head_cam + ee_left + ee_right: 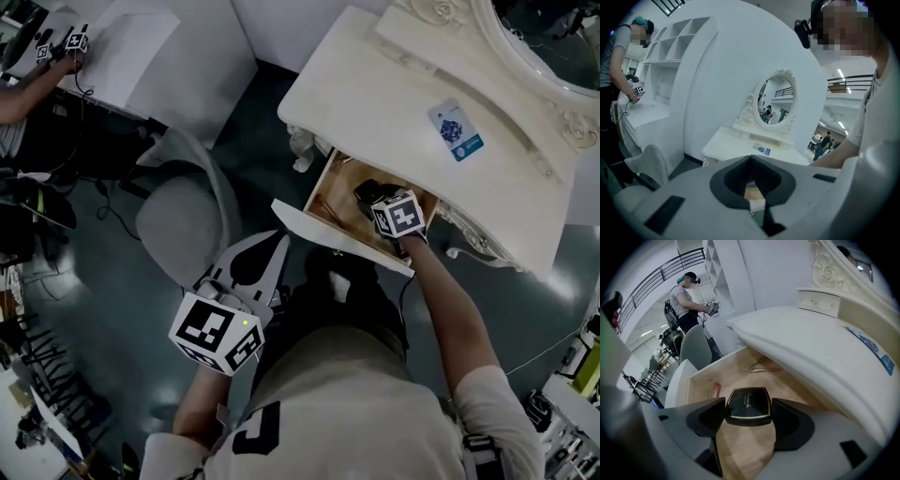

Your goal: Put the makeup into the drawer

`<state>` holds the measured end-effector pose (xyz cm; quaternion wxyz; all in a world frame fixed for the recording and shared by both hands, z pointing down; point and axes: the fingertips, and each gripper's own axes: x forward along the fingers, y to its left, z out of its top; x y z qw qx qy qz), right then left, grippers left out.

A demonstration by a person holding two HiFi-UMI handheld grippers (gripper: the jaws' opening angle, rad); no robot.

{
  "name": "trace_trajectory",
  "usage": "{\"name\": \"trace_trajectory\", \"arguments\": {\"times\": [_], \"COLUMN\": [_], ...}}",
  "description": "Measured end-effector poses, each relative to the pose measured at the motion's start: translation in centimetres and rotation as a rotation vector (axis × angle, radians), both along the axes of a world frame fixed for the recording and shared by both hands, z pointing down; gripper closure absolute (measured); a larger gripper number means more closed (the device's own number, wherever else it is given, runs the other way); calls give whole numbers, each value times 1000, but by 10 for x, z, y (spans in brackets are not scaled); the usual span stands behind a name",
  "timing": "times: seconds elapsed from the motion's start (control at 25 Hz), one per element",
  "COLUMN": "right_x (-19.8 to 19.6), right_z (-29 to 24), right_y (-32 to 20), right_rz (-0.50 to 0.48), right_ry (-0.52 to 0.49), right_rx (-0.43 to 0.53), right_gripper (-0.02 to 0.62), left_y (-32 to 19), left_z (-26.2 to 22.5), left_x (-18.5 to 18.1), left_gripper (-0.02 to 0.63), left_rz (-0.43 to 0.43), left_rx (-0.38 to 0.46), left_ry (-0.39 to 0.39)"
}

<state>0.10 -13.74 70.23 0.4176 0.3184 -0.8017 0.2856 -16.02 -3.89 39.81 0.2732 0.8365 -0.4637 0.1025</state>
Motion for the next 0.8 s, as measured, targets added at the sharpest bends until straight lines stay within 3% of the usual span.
{"name": "trace_trajectory", "arguments": {"times": [0.24,0.8], "right_x": [-3,4], "right_z": [19,43], "right_y": [-13,-23], "right_rz": [18,99], "right_ry": [11,36], "right_rx": [-21,-68], "right_gripper": [270,269], "left_y": [-4,-2], "left_z": [2,15], "left_x": [-10,5], "left_gripper": [551,551], "left_rz": [-37,-34], "left_rx": [-17,-68], "left_ry": [-47,-56]}}
